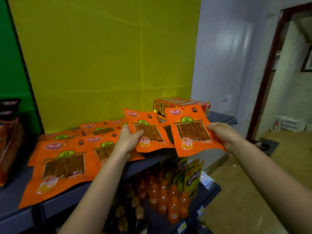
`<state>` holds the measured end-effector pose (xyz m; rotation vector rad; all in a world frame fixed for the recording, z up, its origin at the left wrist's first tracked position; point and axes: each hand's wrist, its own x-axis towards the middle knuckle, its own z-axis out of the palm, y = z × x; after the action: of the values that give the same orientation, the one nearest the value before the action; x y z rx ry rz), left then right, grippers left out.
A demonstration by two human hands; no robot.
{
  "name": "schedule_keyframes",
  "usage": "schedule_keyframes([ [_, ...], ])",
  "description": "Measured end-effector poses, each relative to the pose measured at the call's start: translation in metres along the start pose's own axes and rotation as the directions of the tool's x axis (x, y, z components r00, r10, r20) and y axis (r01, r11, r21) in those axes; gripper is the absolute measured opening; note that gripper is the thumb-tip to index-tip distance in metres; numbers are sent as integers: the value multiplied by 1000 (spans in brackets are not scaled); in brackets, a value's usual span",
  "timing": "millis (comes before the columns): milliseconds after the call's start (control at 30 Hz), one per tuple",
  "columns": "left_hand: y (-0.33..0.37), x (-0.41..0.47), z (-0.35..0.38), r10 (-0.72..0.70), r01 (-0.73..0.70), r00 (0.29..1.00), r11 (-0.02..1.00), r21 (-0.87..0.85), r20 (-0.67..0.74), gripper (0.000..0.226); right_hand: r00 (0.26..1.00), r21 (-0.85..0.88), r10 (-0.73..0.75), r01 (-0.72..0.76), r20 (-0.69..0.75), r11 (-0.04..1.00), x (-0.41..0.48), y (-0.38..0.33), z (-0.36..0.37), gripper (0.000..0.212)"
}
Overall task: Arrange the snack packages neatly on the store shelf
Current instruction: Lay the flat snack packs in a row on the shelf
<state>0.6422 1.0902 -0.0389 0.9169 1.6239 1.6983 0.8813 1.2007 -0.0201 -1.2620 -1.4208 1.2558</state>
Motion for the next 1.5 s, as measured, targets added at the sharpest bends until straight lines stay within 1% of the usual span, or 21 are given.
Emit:
schedule_keyframes([
  [100, -3, 14, 11, 8, -4, 998, 998, 66, -60, 36, 996, -19, 6, -4, 90, 1000, 40, 3, 9, 19],
  [200, -7, 23, 20, -12, 27, 993, 991, 132, -117, 25, 981, -50, -1, 10, 192, 999, 75, 4, 19, 23],
  [300, -8, 30, 26, -33, 72, 983, 976, 208, -183, 20, 963, -76, -2, 24, 271, 997, 102, 2, 25, 17],
  [333, -8, 31, 28, -31, 81, 979, 967, 242, -201, 23, 958, -81, 0, 24, 285, 996, 111, 1, 27, 16],
  [400, -9, 34, 32, -37, 115, 967, 945, 307, -251, 44, 943, -92, -2, 35, 333, 995, 127, 1, 31, 15],
  [433, -9, 35, 34, -40, 134, 961, 934, 332, -273, 48, 933, -97, 1, 37, 359, 995, 133, 2, 34, 15],
  [533, -12, 39, 35, -64, 189, 944, 909, 373, -324, 46, 913, -128, 1, 56, 408, 990, 148, 6, 43, 14],
  [633, -14, 41, 38, -46, 234, 925, 851, 469, -378, 49, 891, -161, -13, 96, 454, 982, 158, 11, 48, 16],
  [767, -11, 39, 50, -1, 299, 896, 740, 603, -443, 51, 862, -180, -23, 132, 507, 975, 167, 15, 46, 17],
  [933, -14, 41, 59, 53, 322, 886, 644, 694, -460, 53, 815, -269, -71, 270, 575, 925, 171, 14, 40, 9],
  [1000, -14, 41, 61, 83, 333, 885, 575, 748, -458, 55, 805, -349, -81, 342, 587, 873, 171, 12, 38, 8],
  [1033, -14, 42, 62, 102, 335, 887, 527, 781, -450, 56, 802, -394, -89, 383, 591, 835, 170, 10, 36, 14],
  [1067, -14, 42, 62, 121, 334, 891, 477, 813, -437, 55, 800, -446, -99, 428, 592, 786, 170, 8, 34, 29],
  [1100, -15, 42, 63, 136, 330, 896, 431, 840, -422, 55, 800, -500, -108, 467, 590, 729, 170, 6, 32, 44],
  [1133, -16, 42, 63, 152, 324, 901, 391, 861, -407, 54, 796, -547, -118, 507, 593, 666, 170, 5, 30, 52],
  [1167, -17, 42, 63, 169, 317, 904, 354, 880, -394, 52, 787, -585, -130, 547, 603, 599, 169, 4, 29, 55],
  [1233, -18, 41, 62, 224, 302, 904, 267, 915, -364, 50, 751, -626, -188, 639, 633, 446, 166, 2, 27, 51],
  [1267, -17, 38, 61, 262, 294, 900, 224, 929, -348, 47, 724, -628, -237, 683, 647, 373, 163, 1, 27, 49],
  [1333, -14, 32, 58, 346, 286, 880, 165, 944, -327, 42, 656, -587, -346, 755, 671, 294, 155, -4, 31, 48],
  [1433, -7, 16, 45, 420, 308, 842, 143, 941, -339, 38, 509, -442, -424, 861, 749, 254, 135, -14, 49, 44],
  [1500, -3, 2, 29, 421, 345, 828, 140, 928, -371, 37, 401, -321, -443, 915, 802, 246, 120, -19, 69, 40],
])
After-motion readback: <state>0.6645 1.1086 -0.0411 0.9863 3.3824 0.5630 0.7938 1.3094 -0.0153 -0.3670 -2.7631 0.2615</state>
